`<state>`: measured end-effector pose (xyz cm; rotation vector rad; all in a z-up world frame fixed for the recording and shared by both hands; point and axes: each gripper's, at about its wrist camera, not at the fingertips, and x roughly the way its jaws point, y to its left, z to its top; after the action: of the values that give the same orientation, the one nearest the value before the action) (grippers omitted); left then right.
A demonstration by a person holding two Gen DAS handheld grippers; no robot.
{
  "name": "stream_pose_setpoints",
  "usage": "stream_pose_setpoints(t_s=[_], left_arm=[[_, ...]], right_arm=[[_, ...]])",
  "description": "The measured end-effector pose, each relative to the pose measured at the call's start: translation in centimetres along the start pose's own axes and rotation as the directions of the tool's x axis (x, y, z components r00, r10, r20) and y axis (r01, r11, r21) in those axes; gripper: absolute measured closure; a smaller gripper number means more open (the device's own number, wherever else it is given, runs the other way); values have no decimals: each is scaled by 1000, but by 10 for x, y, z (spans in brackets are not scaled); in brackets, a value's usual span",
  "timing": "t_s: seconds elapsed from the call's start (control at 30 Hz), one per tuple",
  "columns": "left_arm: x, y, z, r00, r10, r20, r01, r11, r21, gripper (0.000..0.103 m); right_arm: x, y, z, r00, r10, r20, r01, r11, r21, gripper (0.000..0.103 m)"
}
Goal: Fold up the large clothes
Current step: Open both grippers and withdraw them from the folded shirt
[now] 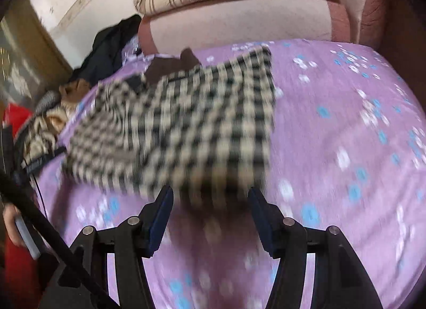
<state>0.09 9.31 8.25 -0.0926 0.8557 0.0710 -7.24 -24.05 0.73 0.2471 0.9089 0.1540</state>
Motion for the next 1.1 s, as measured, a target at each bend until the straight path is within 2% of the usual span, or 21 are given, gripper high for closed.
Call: stream_pose_setpoints(t_s=[0.1, 0.2, 0.47, 0.8, 1.1], left_arm=[[-6, 2, -7, 1000, -17, 20, 17, 1000, -1, 35], [-12, 8, -10, 999, -17, 30, 18, 1000, -20, 35], [-12, 18, -13, 1000, -14, 28, 15, 999, -38, 35], [-7, 28, -9, 1000, -4, 27, 6, 998, -59, 35], [-3, 37, -6, 1000, 1, 20, 1, 996, -86, 34]], right_arm=[[-12, -2, -32, 1000, -25, -10, 25, 1000, 6, 40], [-22, -3, -43, 999, -39, -4, 39, 999, 4, 40], [-42, 20, -33, 998, -61, 28, 62, 997, -41, 40], [-26, 53, -26, 999, -47, 4, 47, 994, -103, 40], [-15, 59, -25, 999, -41, -10, 40, 993, -107, 40]])
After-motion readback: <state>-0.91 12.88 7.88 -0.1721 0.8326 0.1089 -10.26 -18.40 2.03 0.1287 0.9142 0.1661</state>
